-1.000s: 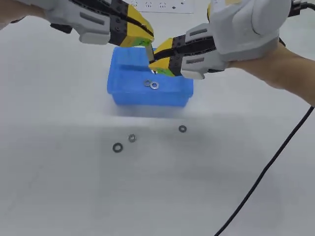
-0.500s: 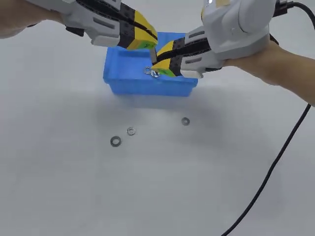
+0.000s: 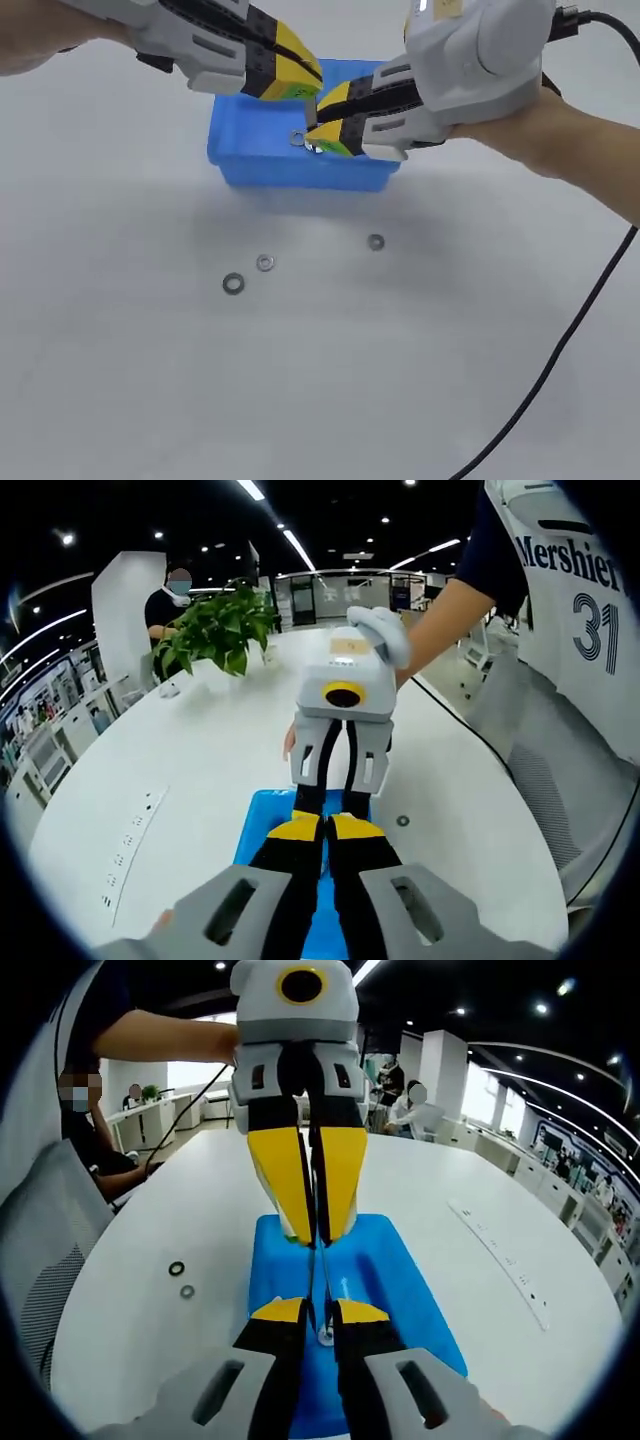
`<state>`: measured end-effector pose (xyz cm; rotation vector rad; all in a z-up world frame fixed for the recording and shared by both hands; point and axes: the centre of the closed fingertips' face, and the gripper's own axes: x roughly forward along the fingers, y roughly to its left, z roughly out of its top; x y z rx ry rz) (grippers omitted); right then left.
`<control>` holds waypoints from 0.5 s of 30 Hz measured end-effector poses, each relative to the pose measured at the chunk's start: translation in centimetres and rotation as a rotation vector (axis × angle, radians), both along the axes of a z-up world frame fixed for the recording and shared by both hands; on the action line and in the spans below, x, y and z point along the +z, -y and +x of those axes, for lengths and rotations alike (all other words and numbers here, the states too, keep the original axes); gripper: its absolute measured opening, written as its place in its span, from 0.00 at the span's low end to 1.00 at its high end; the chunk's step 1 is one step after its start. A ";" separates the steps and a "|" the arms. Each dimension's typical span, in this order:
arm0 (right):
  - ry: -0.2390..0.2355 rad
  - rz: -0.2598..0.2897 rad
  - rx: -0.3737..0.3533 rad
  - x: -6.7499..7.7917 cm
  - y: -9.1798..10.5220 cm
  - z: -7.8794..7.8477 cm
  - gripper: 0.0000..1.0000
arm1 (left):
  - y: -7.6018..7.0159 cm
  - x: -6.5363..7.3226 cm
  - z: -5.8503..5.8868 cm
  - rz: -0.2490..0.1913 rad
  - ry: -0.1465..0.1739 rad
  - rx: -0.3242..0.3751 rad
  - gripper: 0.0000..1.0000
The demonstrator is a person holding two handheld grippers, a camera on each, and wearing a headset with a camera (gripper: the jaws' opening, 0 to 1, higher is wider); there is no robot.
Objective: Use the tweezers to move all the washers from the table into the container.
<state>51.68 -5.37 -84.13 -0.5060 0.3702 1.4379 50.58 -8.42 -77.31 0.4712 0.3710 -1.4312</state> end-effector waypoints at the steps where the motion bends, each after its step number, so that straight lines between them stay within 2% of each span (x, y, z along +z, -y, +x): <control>1: 0.004 0.000 0.001 0.2 0.0 0.0 0.12 | 0.0 0.2 0.0 0.000 0.004 -0.001 0.06; 8: 0.042 0.013 -0.005 2.3 0.6 0.0 0.12 | 0.3 2.3 -0.5 -0.018 0.049 -0.005 0.06; 15: 0.080 0.049 -0.014 5.3 1.3 -1.8 0.12 | 1.2 5.0 -2.3 -0.027 0.099 -0.040 0.06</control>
